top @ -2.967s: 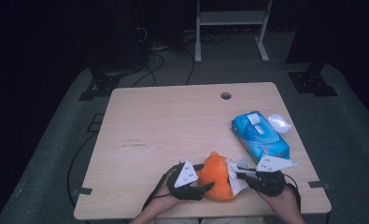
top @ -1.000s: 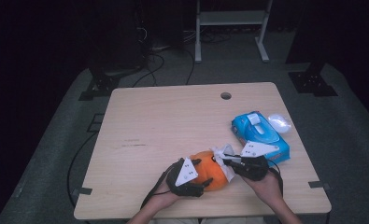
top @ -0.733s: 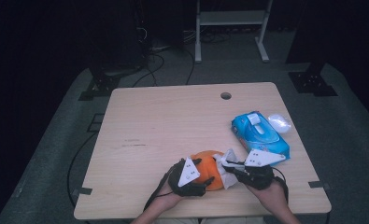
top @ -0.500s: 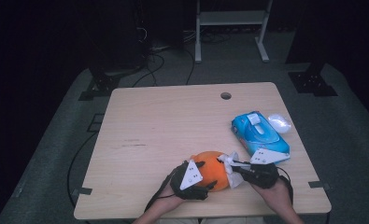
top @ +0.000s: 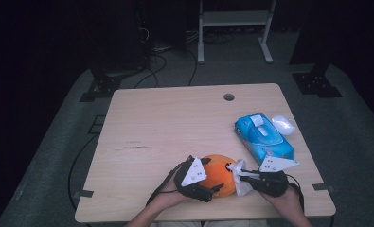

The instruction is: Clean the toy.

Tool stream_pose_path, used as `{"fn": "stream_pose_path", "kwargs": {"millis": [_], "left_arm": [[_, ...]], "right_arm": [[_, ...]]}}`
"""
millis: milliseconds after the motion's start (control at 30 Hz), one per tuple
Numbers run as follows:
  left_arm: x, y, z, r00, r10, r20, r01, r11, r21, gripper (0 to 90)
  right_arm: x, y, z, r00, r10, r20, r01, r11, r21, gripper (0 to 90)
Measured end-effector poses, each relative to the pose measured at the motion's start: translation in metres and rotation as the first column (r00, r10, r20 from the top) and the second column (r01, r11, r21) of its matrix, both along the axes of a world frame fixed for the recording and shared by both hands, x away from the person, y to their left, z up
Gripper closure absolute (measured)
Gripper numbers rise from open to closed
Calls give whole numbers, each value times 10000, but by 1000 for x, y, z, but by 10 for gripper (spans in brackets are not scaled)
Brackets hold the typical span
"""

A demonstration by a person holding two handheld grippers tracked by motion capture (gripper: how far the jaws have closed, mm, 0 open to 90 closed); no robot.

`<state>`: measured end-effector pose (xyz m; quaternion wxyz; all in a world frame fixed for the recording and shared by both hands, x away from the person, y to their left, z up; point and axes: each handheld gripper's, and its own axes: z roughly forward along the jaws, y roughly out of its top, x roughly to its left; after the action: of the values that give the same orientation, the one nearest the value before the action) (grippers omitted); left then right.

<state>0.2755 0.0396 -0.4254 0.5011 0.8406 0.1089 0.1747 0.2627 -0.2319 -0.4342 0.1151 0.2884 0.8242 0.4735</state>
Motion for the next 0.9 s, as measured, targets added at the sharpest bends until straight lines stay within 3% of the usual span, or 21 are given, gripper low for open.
{"fn": "stream_pose_path", "kwargs": {"millis": [100,200,267,367,433,567,667,733,900], "left_arm": [[9,-7,0,9998,-158,-87,159,9997,209,124],[14,-13,-1,9991,-346,-256,349,9993,146,120],[17,-17,-1,9985,-434,-348,449,9980,434,122],[21,-19,-4,9962,-206,-851,271,9968,752,168],[19,-20,-7,9954,-87,-956,169,9962,856,222],[15,-20,-10,9962,198,-849,-108,9944,1048,325],[12,-20,-9,9974,462,-552,-398,9929,1118,401],[9,-20,-11,9971,675,-342,-637,9927,1021,439],[7,-15,-10,9946,1005,-271,-986,9930,645,498]], "right_arm": [[0,-1,-1,10000,70,51,-71,9999,114,818],[1,0,-2,9999,105,98,-107,9998,185,818],[1,-1,-2,9998,148,121,-150,9997,176,818],[2,-2,-3,9999,101,73,-102,9998,186,816],[4,-3,-5,10000,58,-3,-58,9998,187,816],[5,-6,-7,9999,24,-129,-20,9996,279,815],[4,-9,-8,9997,-39,-221,46,9995,307,811],[4,-11,-9,9997,-63,-255,68,9998,196,812],[6,-20,-13,9982,-297,-513,297,9996,-11,812]]}}
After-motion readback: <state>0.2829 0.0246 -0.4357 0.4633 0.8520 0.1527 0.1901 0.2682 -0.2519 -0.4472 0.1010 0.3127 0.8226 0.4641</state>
